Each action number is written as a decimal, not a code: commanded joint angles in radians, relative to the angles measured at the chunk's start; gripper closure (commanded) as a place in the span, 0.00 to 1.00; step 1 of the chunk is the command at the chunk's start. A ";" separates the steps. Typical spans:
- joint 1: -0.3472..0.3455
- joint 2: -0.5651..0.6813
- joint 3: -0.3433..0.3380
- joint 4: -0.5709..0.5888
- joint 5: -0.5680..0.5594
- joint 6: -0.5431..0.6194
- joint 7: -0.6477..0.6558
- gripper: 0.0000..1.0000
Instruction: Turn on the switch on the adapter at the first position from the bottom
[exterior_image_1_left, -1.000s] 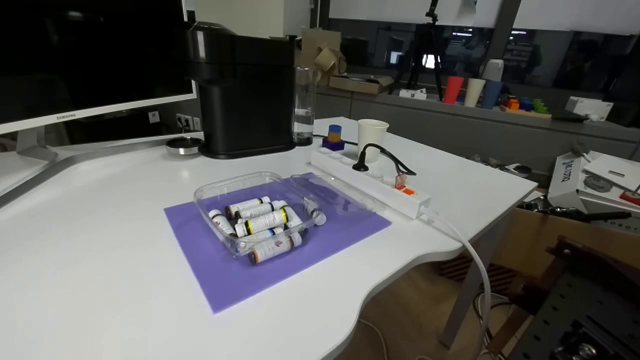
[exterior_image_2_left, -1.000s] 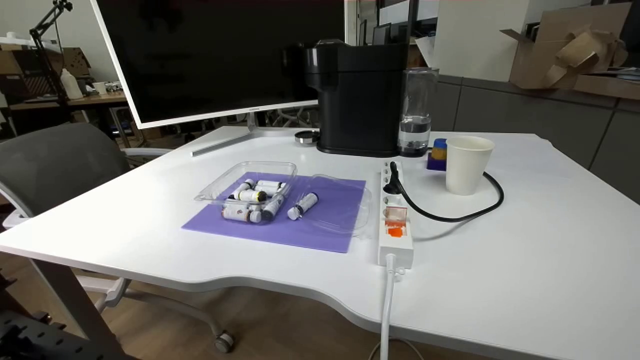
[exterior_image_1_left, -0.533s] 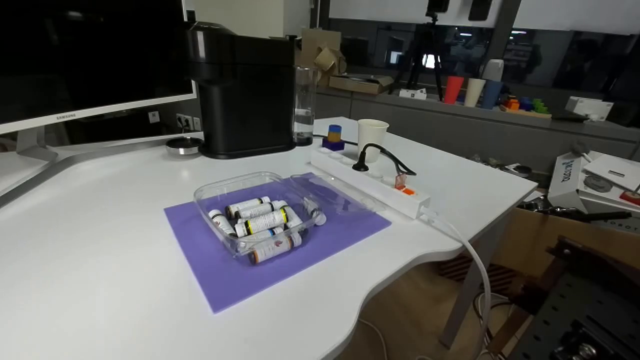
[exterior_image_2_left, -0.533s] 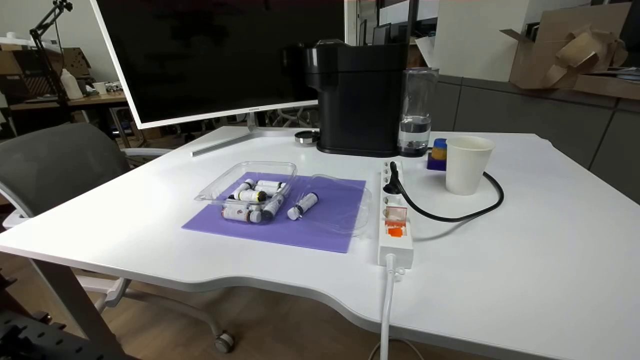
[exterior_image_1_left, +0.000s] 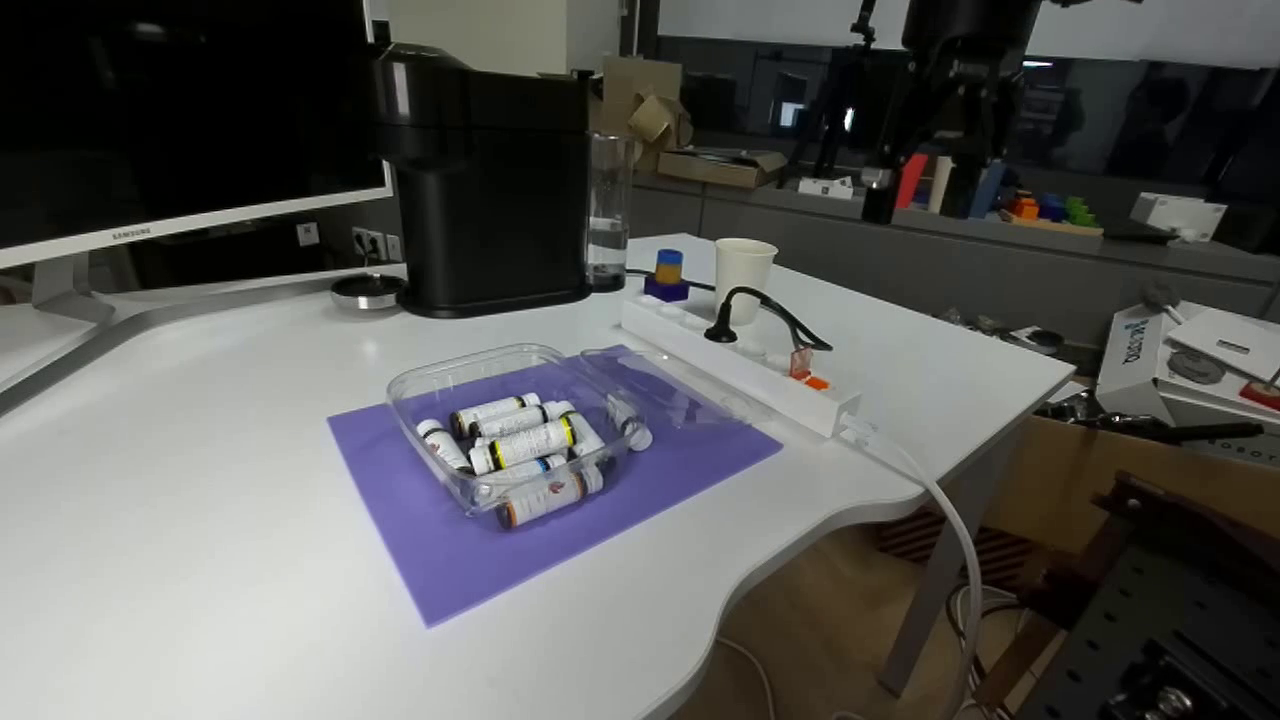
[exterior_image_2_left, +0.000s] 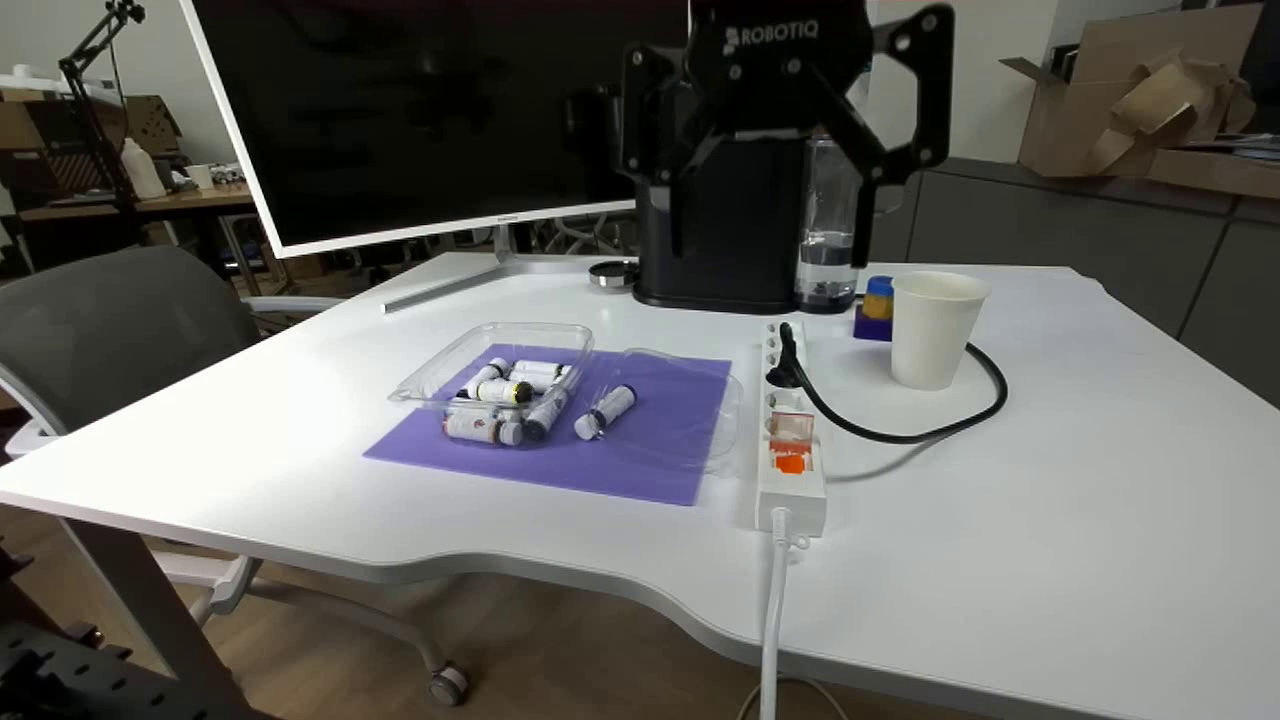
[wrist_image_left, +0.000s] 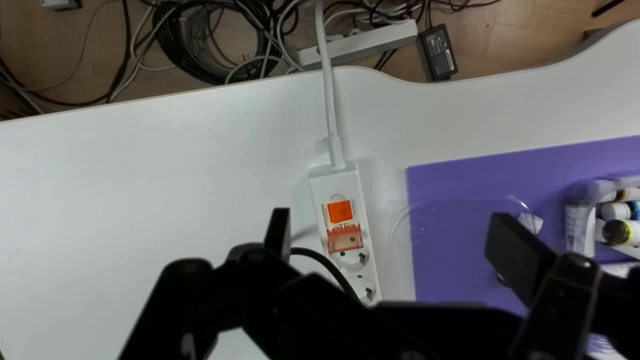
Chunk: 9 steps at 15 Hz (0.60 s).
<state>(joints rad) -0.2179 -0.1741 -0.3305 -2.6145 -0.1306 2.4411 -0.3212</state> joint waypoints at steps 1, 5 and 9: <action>-0.015 0.015 0.015 0.004 0.007 0.002 -0.002 0.00; -0.030 0.020 0.043 -0.010 -0.079 0.056 0.078 0.00; -0.043 0.120 0.045 0.033 -0.113 0.109 0.091 0.25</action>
<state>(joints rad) -0.2411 -0.1307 -0.2951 -2.6188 -0.2049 2.5111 -0.2665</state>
